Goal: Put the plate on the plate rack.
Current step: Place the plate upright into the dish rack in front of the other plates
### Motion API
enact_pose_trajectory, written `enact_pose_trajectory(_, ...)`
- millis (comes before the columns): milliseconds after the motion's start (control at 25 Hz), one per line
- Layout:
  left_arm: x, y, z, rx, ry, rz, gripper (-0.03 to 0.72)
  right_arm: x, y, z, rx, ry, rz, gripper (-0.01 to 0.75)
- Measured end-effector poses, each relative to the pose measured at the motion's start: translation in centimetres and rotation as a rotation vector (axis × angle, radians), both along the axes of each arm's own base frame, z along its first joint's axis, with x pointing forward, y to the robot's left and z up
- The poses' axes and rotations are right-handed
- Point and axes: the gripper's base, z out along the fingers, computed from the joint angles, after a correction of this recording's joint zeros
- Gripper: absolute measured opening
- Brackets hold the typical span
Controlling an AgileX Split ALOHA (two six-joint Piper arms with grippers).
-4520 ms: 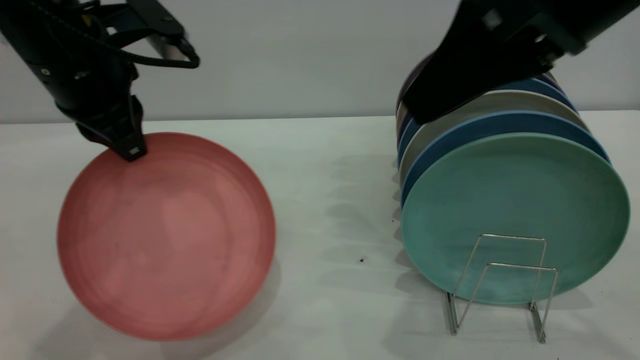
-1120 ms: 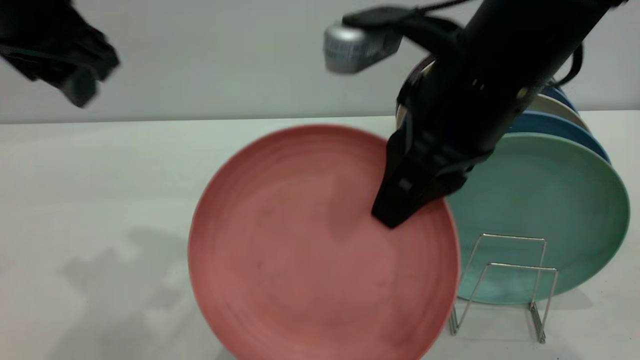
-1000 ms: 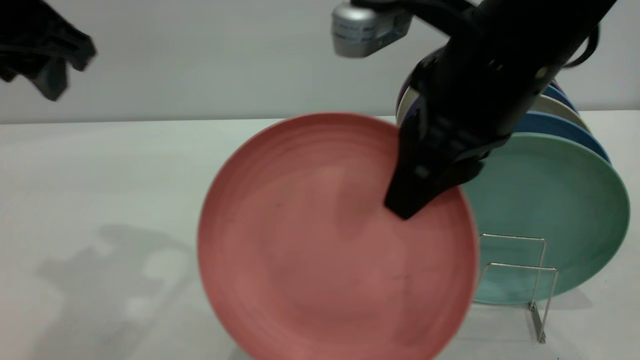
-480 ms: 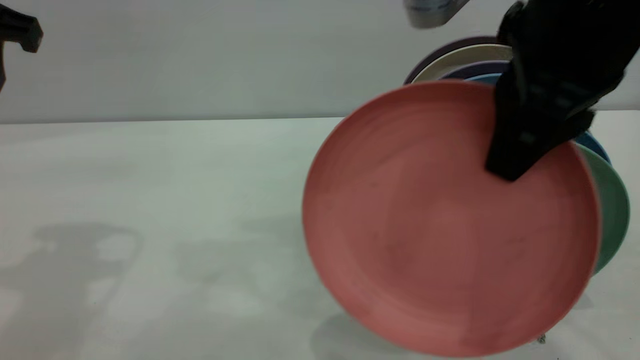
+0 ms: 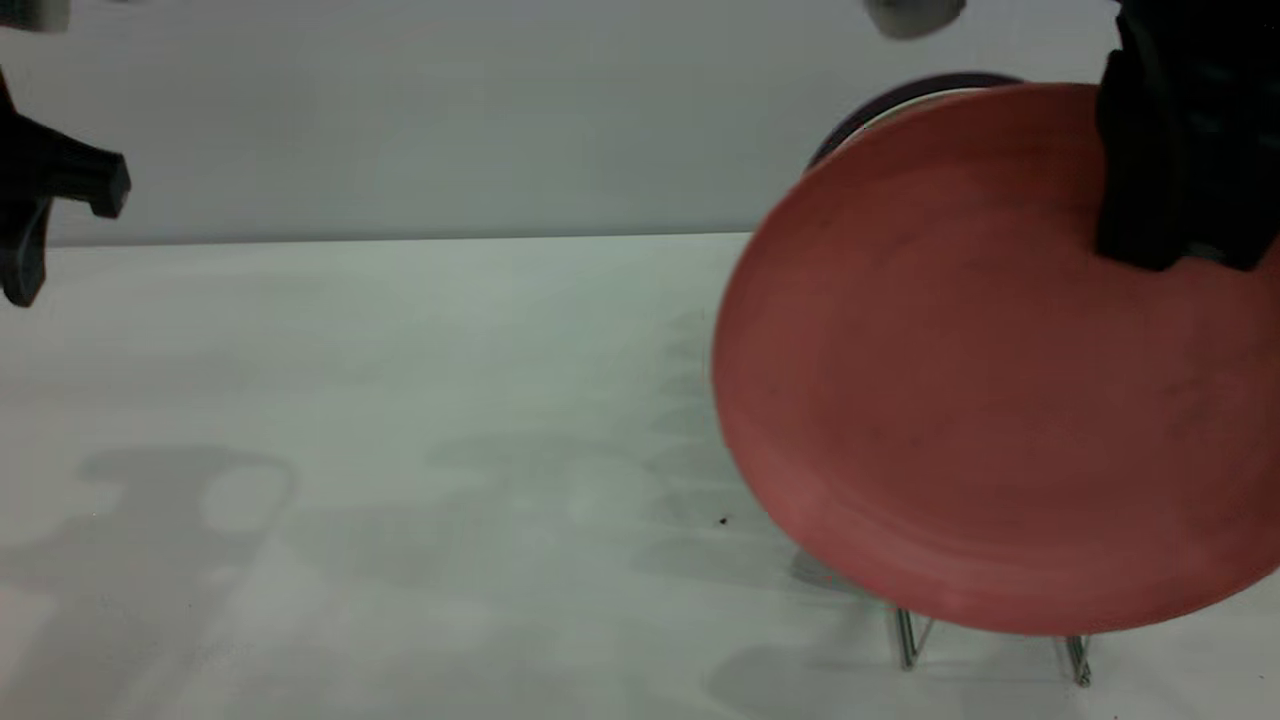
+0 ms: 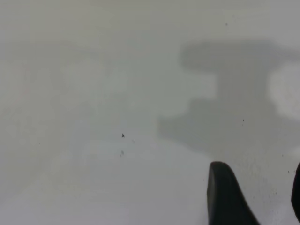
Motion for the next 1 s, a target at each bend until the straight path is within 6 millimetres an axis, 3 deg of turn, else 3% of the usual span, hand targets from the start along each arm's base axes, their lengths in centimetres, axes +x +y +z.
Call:
enact_pose_trajectory(400, 0.0, 0.0, -0.2, -0.001, 0.006, 0.001, 0.382, -2.1, 1.9, 0.7, -0.159, -0.142, 0.091, 0.09)
enact_pose_trajectory(720, 0.0, 0.0, -0.2, -0.001, 0.006, 0.0, 0.382, -1.8, 1.6, 1.1, -0.209, -0.199, 0.085, 0.09)
enact_pose_trajectory(1000, 0.0, -0.1, -0.2, -0.006, 0.005, 0.002, 0.381, -1.8, 1.0, -0.4, -0.251, -0.224, 0.081, 0.09)
